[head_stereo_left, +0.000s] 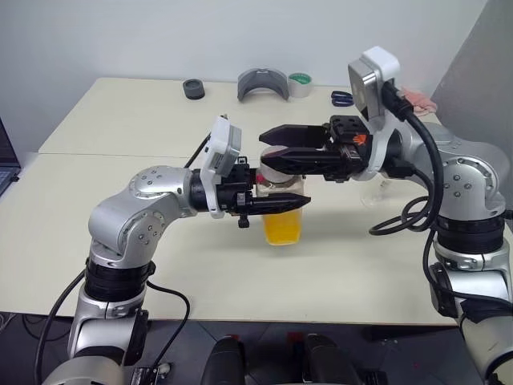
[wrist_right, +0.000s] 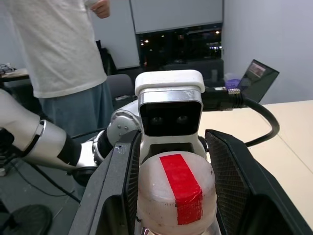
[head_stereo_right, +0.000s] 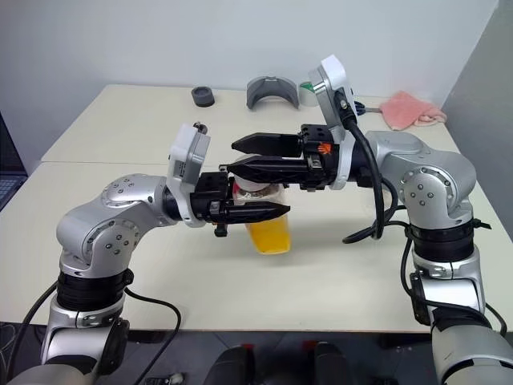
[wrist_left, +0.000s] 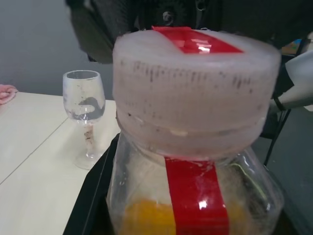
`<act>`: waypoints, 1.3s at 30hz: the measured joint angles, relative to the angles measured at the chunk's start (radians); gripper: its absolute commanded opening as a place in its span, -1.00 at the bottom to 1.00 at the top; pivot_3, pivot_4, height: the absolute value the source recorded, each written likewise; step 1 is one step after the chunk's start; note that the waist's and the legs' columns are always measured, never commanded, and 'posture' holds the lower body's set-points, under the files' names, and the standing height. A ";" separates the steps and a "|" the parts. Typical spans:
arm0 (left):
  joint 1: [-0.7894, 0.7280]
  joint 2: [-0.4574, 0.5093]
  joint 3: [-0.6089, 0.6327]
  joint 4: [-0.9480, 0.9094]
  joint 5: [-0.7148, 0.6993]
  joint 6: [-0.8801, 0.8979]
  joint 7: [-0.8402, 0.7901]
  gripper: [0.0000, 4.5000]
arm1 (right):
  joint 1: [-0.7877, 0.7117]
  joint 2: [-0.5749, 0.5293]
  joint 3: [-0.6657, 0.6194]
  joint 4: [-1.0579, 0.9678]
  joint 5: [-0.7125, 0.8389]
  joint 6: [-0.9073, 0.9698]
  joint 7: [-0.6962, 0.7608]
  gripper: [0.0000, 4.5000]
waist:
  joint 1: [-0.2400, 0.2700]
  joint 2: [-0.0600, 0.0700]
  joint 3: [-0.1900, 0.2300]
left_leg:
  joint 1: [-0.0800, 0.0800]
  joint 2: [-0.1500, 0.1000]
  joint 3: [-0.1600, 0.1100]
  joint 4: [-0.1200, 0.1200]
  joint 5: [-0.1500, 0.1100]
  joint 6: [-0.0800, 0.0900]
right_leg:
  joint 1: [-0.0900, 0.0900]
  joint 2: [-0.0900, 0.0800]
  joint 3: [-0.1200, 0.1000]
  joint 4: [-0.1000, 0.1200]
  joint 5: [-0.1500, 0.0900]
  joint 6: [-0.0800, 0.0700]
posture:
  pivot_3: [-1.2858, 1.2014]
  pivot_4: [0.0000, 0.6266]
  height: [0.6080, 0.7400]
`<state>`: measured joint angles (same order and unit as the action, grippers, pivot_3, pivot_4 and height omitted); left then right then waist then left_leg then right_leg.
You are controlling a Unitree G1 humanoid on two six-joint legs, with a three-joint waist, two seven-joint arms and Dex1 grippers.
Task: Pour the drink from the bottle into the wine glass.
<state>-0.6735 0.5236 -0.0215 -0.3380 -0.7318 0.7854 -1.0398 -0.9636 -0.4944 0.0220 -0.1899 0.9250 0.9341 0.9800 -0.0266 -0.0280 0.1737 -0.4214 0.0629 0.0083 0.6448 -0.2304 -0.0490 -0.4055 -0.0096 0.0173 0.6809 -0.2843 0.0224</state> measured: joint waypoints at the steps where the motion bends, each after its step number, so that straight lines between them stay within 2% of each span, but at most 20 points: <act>1: -0.006 -0.002 -0.014 0.002 0.000 0.000 -0.002 -0.14 | 0.000 -0.011 0.000 -0.002 0.001 0.004 0.002 0.24 | 0.001 0.000 0.000 | 0.000 0.000 0.000 0.000 0.000 0.000 | 0.000 0.000 0.000 0.000 0.000 0.000 | 0.03 -0.52 1.00; 4: -0.011 -0.009 -0.037 0.001 -0.001 -0.001 -0.005 -0.14 | 0.009 -0.052 -0.011 -0.013 0.012 0.038 -0.007 0.71 | 0.000 0.000 0.000 | 0.000 0.000 0.000 0.000 0.000 0.000 | 0.000 0.000 0.000 0.000 0.000 0.000 | 0.03 -0.52 1.00; 6: -0.010 0.000 -0.038 0.001 0.000 -0.003 -0.007 -0.14 | 0.044 -0.092 -0.063 -0.056 0.053 0.082 -0.051 0.99 | 0.001 0.000 0.000 | 0.000 0.000 -0.001 0.000 0.000 0.000 | 0.000 0.000 0.000 0.000 0.000 0.000 | 0.03 -0.52 1.00; 10: -0.010 0.023 -0.036 0.023 0.010 -0.017 -0.010 -0.14 | 0.104 -0.140 -0.170 -0.166 0.151 0.171 -0.200 0.99 | 0.000 0.000 0.000 | -0.001 0.000 -0.001 0.000 0.000 0.000 | 0.000 0.000 0.000 0.000 0.000 -0.001 | 0.03 -0.52 1.00; 14: -0.012 0.022 -0.038 0.075 0.039 -0.059 -0.014 -0.14 | 0.167 -0.134 -0.195 -0.330 0.158 0.213 -0.429 0.99 | -0.004 0.000 0.000 | 0.000 0.001 -0.002 0.000 0.000 0.000 | 0.000 0.003 0.001 0.001 0.000 0.000 | 0.03 -0.52 1.00; 19: -0.016 0.006 -0.057 0.122 0.083 -0.132 -0.029 -0.14 | 0.141 0.005 -0.196 -0.394 0.173 0.266 -0.798 0.99 | -0.004 0.001 0.000 | -0.001 0.001 -0.003 0.000 0.000 0.000 | -0.001 0.003 0.001 0.001 0.000 -0.001 | 0.03 -0.52 1.00; 24: -0.042 -0.015 -0.071 0.166 0.101 -0.165 -0.045 -0.14 | 0.112 0.097 -0.193 -0.433 0.230 0.294 -1.045 0.99 | -0.002 0.001 0.000 | -0.004 0.001 -0.004 0.000 0.000 0.000 | -0.001 0.003 0.002 0.000 0.000 -0.001 | 0.03 -0.52 1.00; 28: -0.058 -0.020 -0.078 0.209 0.117 -0.189 -0.066 -0.14 | 0.114 0.113 -0.189 -0.432 0.309 0.293 -1.146 0.99 | -0.002 0.001 0.000 | -0.005 0.000 -0.004 0.000 0.000 0.000 | -0.002 0.003 0.002 0.000 0.000 -0.001 | 0.03 -0.52 1.00; 32: -0.075 -0.029 -0.082 0.266 0.140 -0.209 -0.076 -0.14 | 0.121 0.076 -0.194 -0.419 0.382 0.282 -1.181 0.99 | -0.002 0.001 0.000 | -0.005 0.000 -0.004 0.000 0.000 0.000 | -0.002 0.003 0.002 0.000 0.000 -0.001 | 0.03 -0.52 1.00; 39: -0.105 -0.061 -0.094 0.324 0.185 -0.260 -0.089 -0.14 | 0.124 0.059 -0.153 -0.397 0.389 0.248 -1.203 0.99 | -0.002 0.001 0.000 | -0.005 0.001 -0.005 0.000 0.000 0.000 | -0.002 0.004 0.002 0.000 0.000 -0.001 | 0.03 -0.52 1.00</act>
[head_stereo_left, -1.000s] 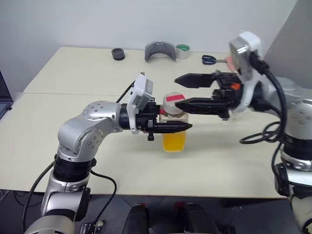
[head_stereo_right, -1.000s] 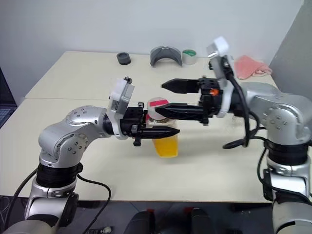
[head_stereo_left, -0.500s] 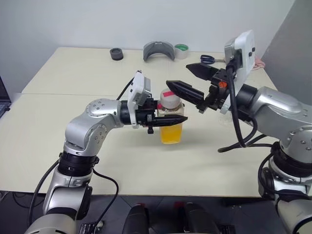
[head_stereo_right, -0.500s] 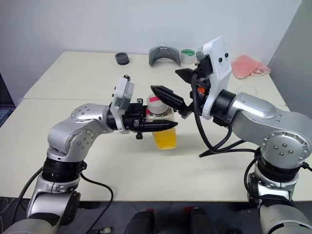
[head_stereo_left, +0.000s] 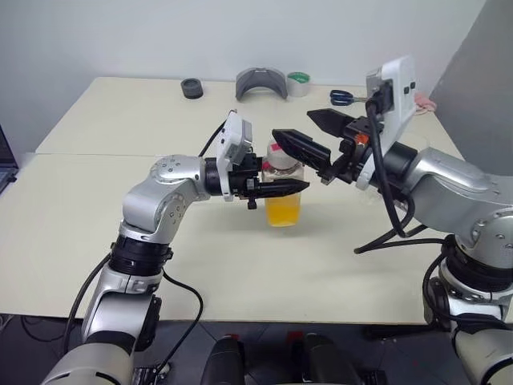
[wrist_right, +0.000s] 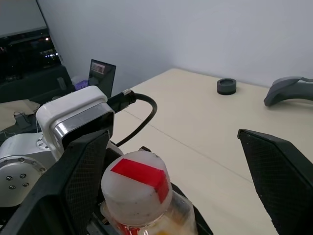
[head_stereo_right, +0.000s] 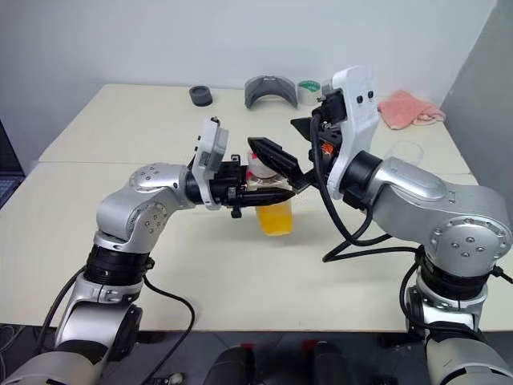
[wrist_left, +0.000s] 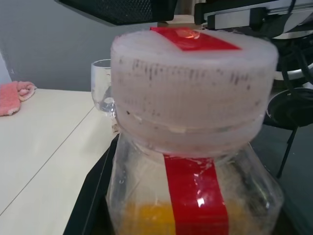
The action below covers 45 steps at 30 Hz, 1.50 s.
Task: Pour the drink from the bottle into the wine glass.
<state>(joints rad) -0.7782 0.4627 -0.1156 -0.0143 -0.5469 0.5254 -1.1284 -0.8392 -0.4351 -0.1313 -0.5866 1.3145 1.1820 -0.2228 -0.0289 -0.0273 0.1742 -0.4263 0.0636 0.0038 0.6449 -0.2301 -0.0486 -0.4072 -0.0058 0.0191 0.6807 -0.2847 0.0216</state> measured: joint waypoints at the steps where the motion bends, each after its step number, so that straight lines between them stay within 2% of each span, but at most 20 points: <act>1: -0.005 -0.005 -0.001 0.011 0.002 -0.007 0.000 -0.14 | 0.000 -0.002 0.006 0.002 -0.003 -0.002 0.001 0.99 | 0.000 0.000 0.000 | 0.000 0.000 0.000 0.000 0.000 0.000 | 0.000 0.000 0.000 0.000 0.000 0.000 | 0.03 -0.52 1.00; 18: -0.062 -0.071 -0.007 0.145 0.078 -0.082 -0.030 -0.14 | 0.004 -0.021 0.143 0.017 -0.244 -0.079 0.125 0.99 | 0.000 0.000 0.000 | -0.001 0.000 -0.001 0.000 0.000 0.000 | -0.001 0.001 0.000 0.000 0.000 0.000 | 0.03 -0.52 1.00; 24: -0.062 -0.072 -0.007 0.148 0.087 -0.086 -0.042 -0.14 | 0.028 0.016 0.155 0.017 -0.311 -0.097 0.141 0.99 | 0.000 0.000 0.000 | -0.002 0.000 -0.001 0.000 0.000 0.000 | -0.001 0.001 0.000 0.000 0.000 0.000 | 0.03 -0.52 1.00; 32: -0.072 -0.073 -0.008 0.171 0.102 -0.098 -0.045 -0.14 | 0.042 0.038 0.163 0.003 -0.351 -0.099 0.177 -0.17 | 0.000 0.000 0.000 | -0.002 0.000 -0.002 0.000 0.000 0.000 | -0.001 0.001 0.000 0.000 0.000 0.000 | 0.03 -0.52 1.00; 41: -0.072 -0.072 -0.007 0.167 0.103 -0.091 -0.044 -0.14 | 0.046 0.044 0.159 0.002 -0.374 -0.099 0.197 -0.17 | 0.000 0.000 0.000 | -0.002 0.000 -0.002 0.000 0.000 0.000 | -0.001 0.001 0.000 0.000 0.000 0.000 | 0.03 -0.52 1.00; 43: -0.059 -0.065 0.001 0.124 0.093 -0.058 -0.029 -0.14 | 0.044 0.038 0.153 0.009 -0.375 -0.108 0.242 -0.17 | -0.001 0.000 0.000 | -0.002 0.000 -0.002 0.000 0.000 0.000 | -0.001 0.001 0.000 0.000 0.000 0.000 | 0.03 -0.52 1.00; 45: -0.030 -0.044 0.013 0.052 0.069 -0.006 -0.014 -0.14 | 0.030 0.003 0.152 0.047 -0.366 -0.135 0.360 -0.17 | -0.002 0.000 0.000 | -0.002 0.000 -0.002 0.000 0.000 0.000 | -0.001 0.001 0.000 0.000 0.000 0.000 | 0.03 -0.52 1.00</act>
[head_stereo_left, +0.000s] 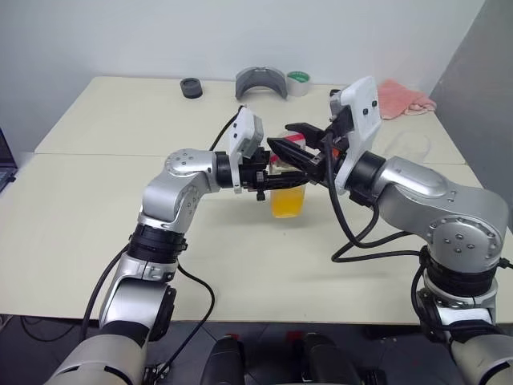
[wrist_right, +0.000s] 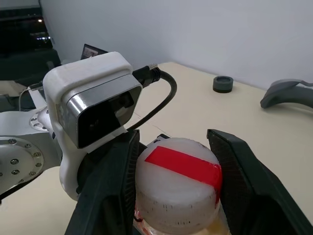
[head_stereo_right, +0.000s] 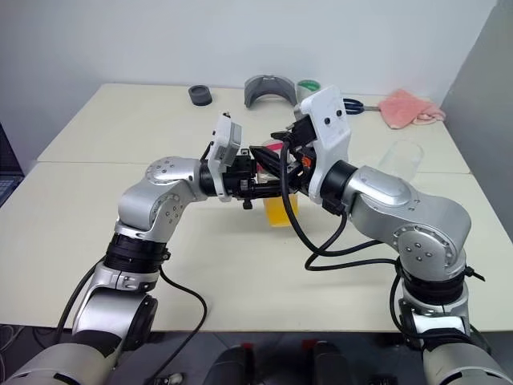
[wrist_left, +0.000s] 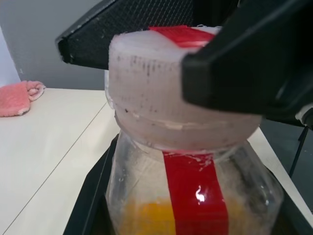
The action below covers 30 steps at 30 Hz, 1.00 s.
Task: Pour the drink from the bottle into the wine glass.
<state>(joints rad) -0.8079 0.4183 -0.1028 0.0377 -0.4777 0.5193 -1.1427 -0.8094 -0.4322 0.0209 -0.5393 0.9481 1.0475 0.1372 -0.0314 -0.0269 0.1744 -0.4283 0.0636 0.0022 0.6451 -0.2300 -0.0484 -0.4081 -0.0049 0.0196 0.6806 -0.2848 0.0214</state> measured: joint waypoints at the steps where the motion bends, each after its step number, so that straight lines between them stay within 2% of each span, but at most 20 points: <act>1: 0.015 0.012 0.011 -0.038 -0.017 0.026 0.004 -0.14 | -0.009 -0.013 0.000 0.025 0.003 -0.019 0.071 -0.17 | 0.000 0.000 0.000 | 0.000 0.000 0.000 0.000 0.000 0.000 | 0.000 0.000 0.000 0.000 0.000 0.000 | 0.03 -0.52 1.00; 6: 0.056 0.067 0.054 -0.208 -0.105 0.147 0.033 -0.14 | -0.069 -0.070 0.025 0.175 -0.018 -0.144 0.457 -0.17 | 0.002 0.000 0.000 | 0.000 0.000 0.000 0.001 0.000 0.000 | 0.000 0.001 0.000 0.000 0.000 0.000 | 0.03 -0.52 1.00; 10: 0.076 0.100 0.091 -0.293 -0.162 0.221 0.064 -0.14 | -0.145 -0.063 0.071 0.335 -0.072 -0.247 0.726 -0.17 | 0.000 0.001 0.000 | 0.001 0.000 -0.001 0.001 0.000 0.000 | 0.000 0.001 0.000 0.001 0.000 0.000 | 0.03 -0.52 1.00; 15: 0.100 0.126 0.106 -0.367 -0.197 0.288 0.102 -0.14 | -0.182 -0.039 0.120 0.471 -0.148 -0.371 0.978 -0.17 | 0.003 0.001 0.001 | 0.001 0.000 -0.001 0.001 0.000 0.000 | 0.000 0.001 0.000 0.000 0.000 0.000 | 0.03 -0.52 1.00; 19: 0.108 0.133 0.095 -0.385 -0.206 0.317 0.112 -0.14 | -0.190 -0.037 0.128 0.522 -0.182 -0.407 1.075 -0.17 | 0.005 0.001 0.001 | 0.001 0.000 -0.001 0.001 0.000 0.000 | 0.000 0.001 0.000 0.001 0.000 0.000 | 0.03 -0.52 1.00; 21: 0.108 0.134 0.092 -0.385 -0.207 0.321 0.113 -0.14 | -0.195 -0.038 0.127 0.536 -0.188 -0.408 1.093 0.16 | 0.005 0.001 0.001 | 0.001 0.000 -0.001 0.001 0.000 0.000 | 0.000 0.001 0.000 0.001 0.000 0.000 | 0.03 -0.52 1.00; 24: 0.107 0.126 0.092 -0.385 -0.227 0.320 0.115 -0.14 | -0.198 -0.059 0.140 0.540 -0.225 -0.401 1.107 0.51 | 0.005 0.001 0.001 | 0.001 0.000 -0.001 0.001 0.000 0.000 | 0.000 0.001 0.000 0.001 0.000 0.000 | 0.03 -0.52 1.00; 27: 0.106 0.122 0.091 -0.377 -0.229 0.312 0.129 -0.14 | -0.198 -0.131 0.116 0.523 -0.226 -0.340 1.088 0.96 | 0.007 0.001 0.001 | 0.000 0.000 -0.001 0.001 0.000 0.000 | 0.000 0.000 0.000 0.001 0.000 0.000 | 0.03 -0.52 1.00; 30: 0.105 0.121 0.090 -0.348 -0.227 0.285 0.127 -0.14 | -0.195 -0.199 0.045 0.459 -0.212 -0.250 1.009 0.98 | 0.008 0.002 0.001 | 0.001 0.000 0.000 0.001 0.000 0.000 | 0.000 0.000 0.000 0.001 0.000 0.000 | 0.03 -0.52 1.00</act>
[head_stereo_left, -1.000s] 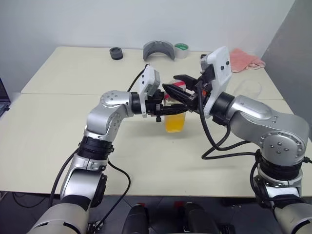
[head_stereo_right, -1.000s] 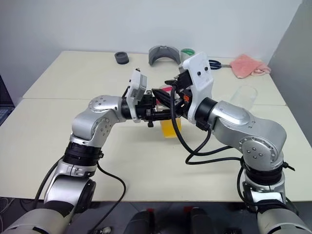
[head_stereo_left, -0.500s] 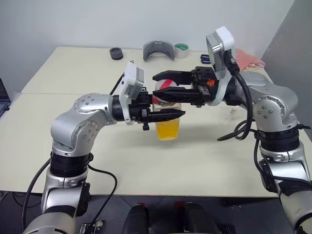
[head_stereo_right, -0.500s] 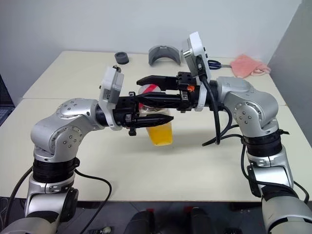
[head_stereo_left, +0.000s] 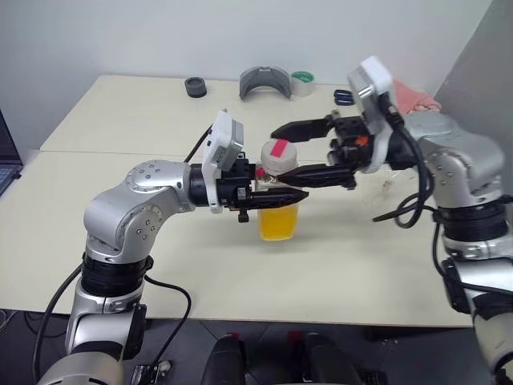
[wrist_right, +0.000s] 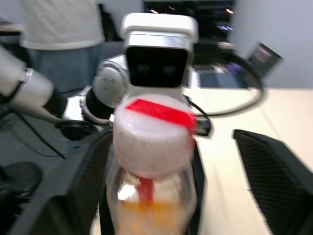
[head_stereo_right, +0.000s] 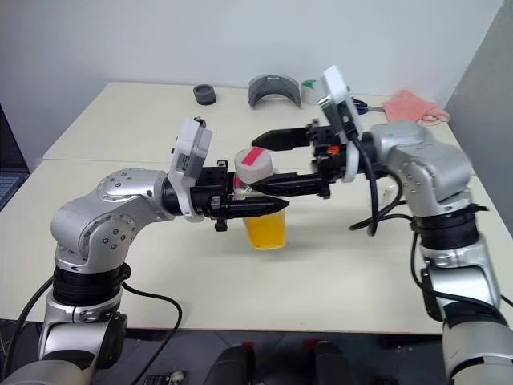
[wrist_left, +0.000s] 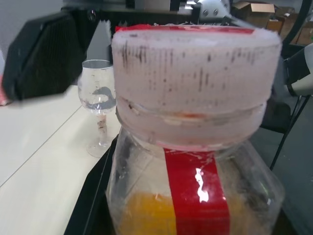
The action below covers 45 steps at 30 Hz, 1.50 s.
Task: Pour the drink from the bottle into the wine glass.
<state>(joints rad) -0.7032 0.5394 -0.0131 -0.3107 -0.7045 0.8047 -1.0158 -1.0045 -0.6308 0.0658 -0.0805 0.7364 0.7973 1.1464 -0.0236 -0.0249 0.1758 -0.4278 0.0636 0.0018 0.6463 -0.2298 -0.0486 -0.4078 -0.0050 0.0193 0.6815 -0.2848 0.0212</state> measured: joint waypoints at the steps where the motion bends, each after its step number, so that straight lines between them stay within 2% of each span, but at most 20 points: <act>1: 0.000 0.000 0.000 0.010 0.001 -0.007 0.000 -0.14 | 0.001 -0.009 -0.030 -0.026 0.009 0.026 -0.036 0.98 | 0.000 0.000 0.000 | 0.000 0.000 0.000 0.000 0.000 0.000 | 0.000 0.000 0.000 0.000 0.000 0.000 | 0.03 -0.52 1.00; 4: -0.008 -0.006 -0.016 0.050 0.017 -0.045 -0.013 -0.14 | 0.051 -0.013 -0.121 -0.174 0.045 0.146 -0.230 0.98 | 0.000 0.000 0.000 | 0.000 0.000 0.000 0.000 0.000 0.000 | 0.000 0.000 0.000 0.000 0.000 0.000 | 0.03 -0.52 1.00; 10: -0.058 -0.038 -0.054 0.204 0.085 -0.139 -0.038 -0.14 | 0.145 0.208 -0.234 -0.466 0.121 0.413 -0.764 0.98 | -0.005 0.001 0.000 | 0.001 0.000 0.000 0.000 0.000 0.000 | -0.001 0.001 0.001 0.003 0.000 0.000 | 0.03 -0.52 1.00; 13: -0.077 -0.049 -0.073 0.271 0.116 -0.182 -0.068 -0.14 | 0.158 0.317 -0.244 -0.521 0.121 0.478 -0.940 0.98 | -0.005 0.001 0.000 | 0.000 0.000 0.000 0.000 0.000 0.000 | -0.001 0.001 0.001 0.003 0.000 0.000 | 0.03 -0.52 1.00; 16: -0.110 -0.067 -0.093 0.325 0.141 -0.225 -0.095 -0.14 | 0.146 0.389 -0.244 -0.548 0.130 0.525 -1.057 0.98 | -0.004 0.001 0.000 | 0.000 0.000 0.000 0.000 0.000 0.000 | -0.001 0.001 0.001 0.002 0.000 0.000 | 0.03 -0.52 1.00; 21: -0.134 -0.079 -0.101 0.375 0.165 -0.265 -0.133 -0.14 | 0.139 0.446 -0.243 -0.570 0.149 0.563 -1.148 0.98 | -0.004 0.001 0.000 | 0.000 0.000 0.000 -0.001 0.000 0.000 | -0.001 0.001 0.001 0.001 0.000 0.000 | 0.03 -0.52 1.00; 28: -0.134 -0.084 -0.106 0.379 0.177 -0.269 -0.153 -0.14 | 0.139 0.482 -0.243 -0.581 0.186 0.584 -1.198 0.98 | -0.005 0.001 0.000 | 0.000 0.000 0.000 -0.001 0.000 0.000 | -0.001 0.001 0.001 0.001 0.000 0.000 | 0.03 -0.52 1.00; 31: -0.134 -0.084 -0.105 0.379 0.177 -0.269 -0.153 -0.14 | 0.139 0.483 -0.243 -0.580 0.192 0.584 -1.210 0.71 | -0.005 0.001 0.000 | 0.000 0.000 0.000 -0.001 0.000 0.000 | -0.001 0.001 0.001 0.001 0.000 0.000 | 0.03 -0.52 1.00; 37: -0.134 -0.083 -0.105 0.378 0.177 -0.269 -0.152 -0.14 | 0.139 0.480 -0.242 -0.578 0.205 0.583 -1.213 -0.20 | -0.005 0.001 0.000 | 0.000 0.000 0.000 -0.001 0.000 0.000 | -0.001 0.001 0.001 0.001 0.000 0.000 | 0.03 -0.52 1.00; 45: -0.134 -0.081 -0.105 0.374 0.177 -0.266 -0.149 -0.14 | 0.140 0.469 -0.238 -0.572 0.211 0.571 -1.207 -0.20 | -0.005 0.001 0.000 | 0.000 0.000 0.000 -0.001 0.000 0.000 | -0.001 0.001 0.001 0.001 0.000 0.000 | 0.03 -0.52 1.00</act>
<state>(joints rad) -0.8371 0.4586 -0.1180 0.0630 -0.5270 0.5383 -1.1646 -0.8646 -0.1613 -0.1717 -0.6520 0.9469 1.3684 -0.0604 -0.0287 -0.0241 0.1757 -0.4282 0.0639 0.0018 0.6456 -0.2295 -0.0486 -0.4086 -0.0042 0.0200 0.6824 -0.2850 0.0210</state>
